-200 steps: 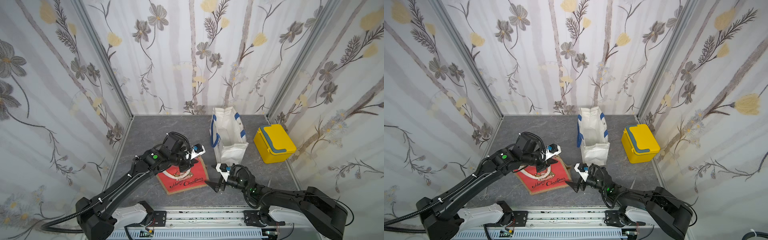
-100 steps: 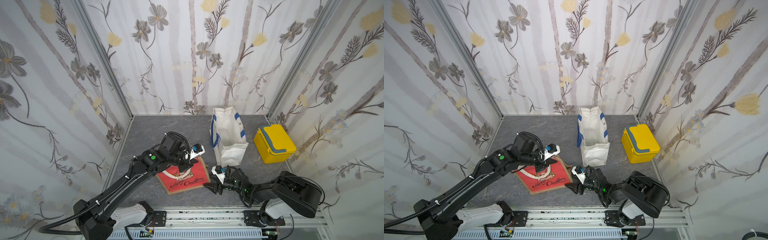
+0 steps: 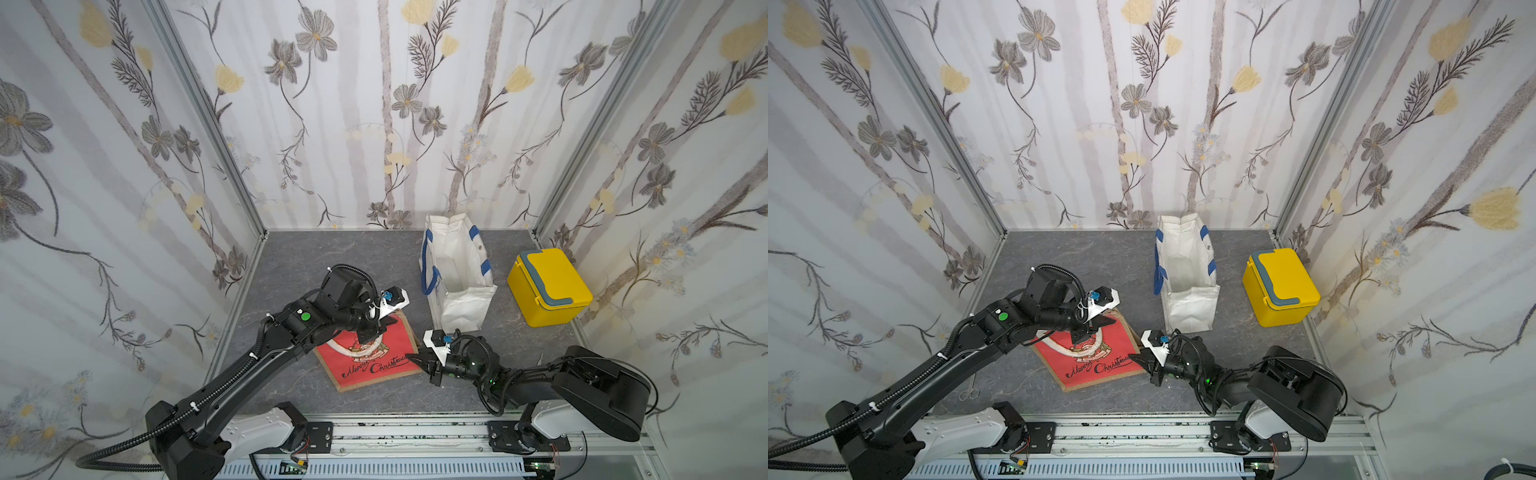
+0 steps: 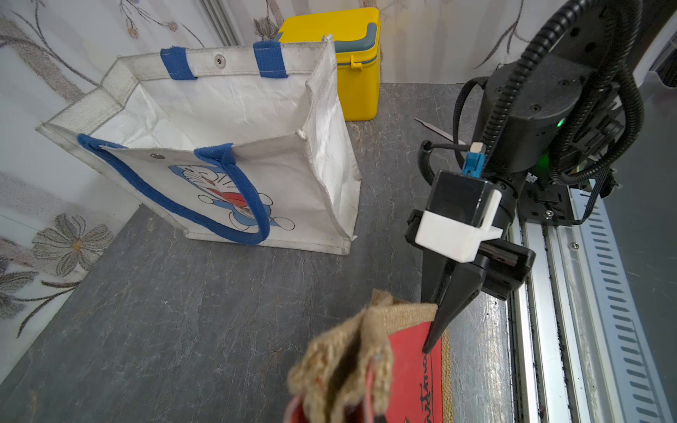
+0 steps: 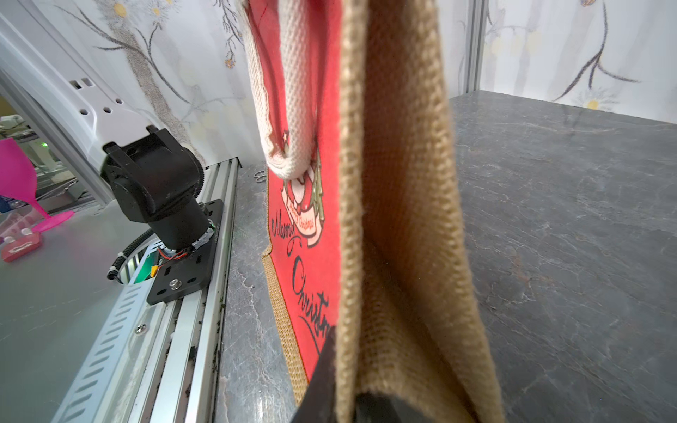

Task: Put away the canvas bag
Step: Press the canvas bag at the center of the board.

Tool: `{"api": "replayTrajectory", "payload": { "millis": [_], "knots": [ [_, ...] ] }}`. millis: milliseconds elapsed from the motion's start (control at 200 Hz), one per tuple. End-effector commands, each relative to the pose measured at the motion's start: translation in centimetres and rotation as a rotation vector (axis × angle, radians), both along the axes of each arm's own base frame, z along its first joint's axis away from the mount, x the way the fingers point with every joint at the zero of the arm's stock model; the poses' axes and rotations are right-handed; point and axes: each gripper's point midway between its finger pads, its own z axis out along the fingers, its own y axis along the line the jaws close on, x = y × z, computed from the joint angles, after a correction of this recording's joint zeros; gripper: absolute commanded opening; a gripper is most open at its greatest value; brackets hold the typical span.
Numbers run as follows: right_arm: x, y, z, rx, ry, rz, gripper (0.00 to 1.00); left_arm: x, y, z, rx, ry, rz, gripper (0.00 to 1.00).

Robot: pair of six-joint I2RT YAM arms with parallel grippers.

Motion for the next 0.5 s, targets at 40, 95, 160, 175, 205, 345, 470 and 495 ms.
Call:
{"api": "replayTrajectory", "payload": {
  "millis": [40,95,160,175,205,345,470,495],
  "knots": [
    [1.2,-1.5,1.7,0.006,-0.105,-0.110,0.75,0.0,0.4,-0.2,0.031,-0.052,-0.036,0.00],
    [1.3,-2.5,2.0,0.002,-0.128,-0.147,0.83,-0.2,0.4,0.0,0.029,-0.054,-0.040,0.00],
    [1.5,-3.5,2.4,-0.008,-0.145,-0.193,0.94,-0.3,0.4,0.1,0.024,-0.057,-0.044,0.00],
    [1.6,-3.7,2.5,-0.014,-0.146,-0.202,0.96,-0.3,0.4,0.3,0.019,-0.058,-0.046,0.00],
    [1.7,-4.0,2.6,-0.026,-0.151,-0.217,1.00,-0.4,0.3,0.4,0.013,-0.057,-0.052,0.00],
    [2.6,-5.4,4.6,-0.029,-0.193,-0.304,1.00,-1.2,-0.2,1.1,-0.018,-0.027,-0.092,0.00],
    [2.2,-4.4,6.5,-0.020,-0.255,-0.248,1.00,-1.7,-0.3,1.4,-0.021,-0.015,-0.116,0.00],
    [2.2,-4.0,6.8,-0.028,-0.264,-0.227,1.00,-1.7,-0.3,1.5,-0.022,-0.021,-0.116,0.00]
  ]
}}
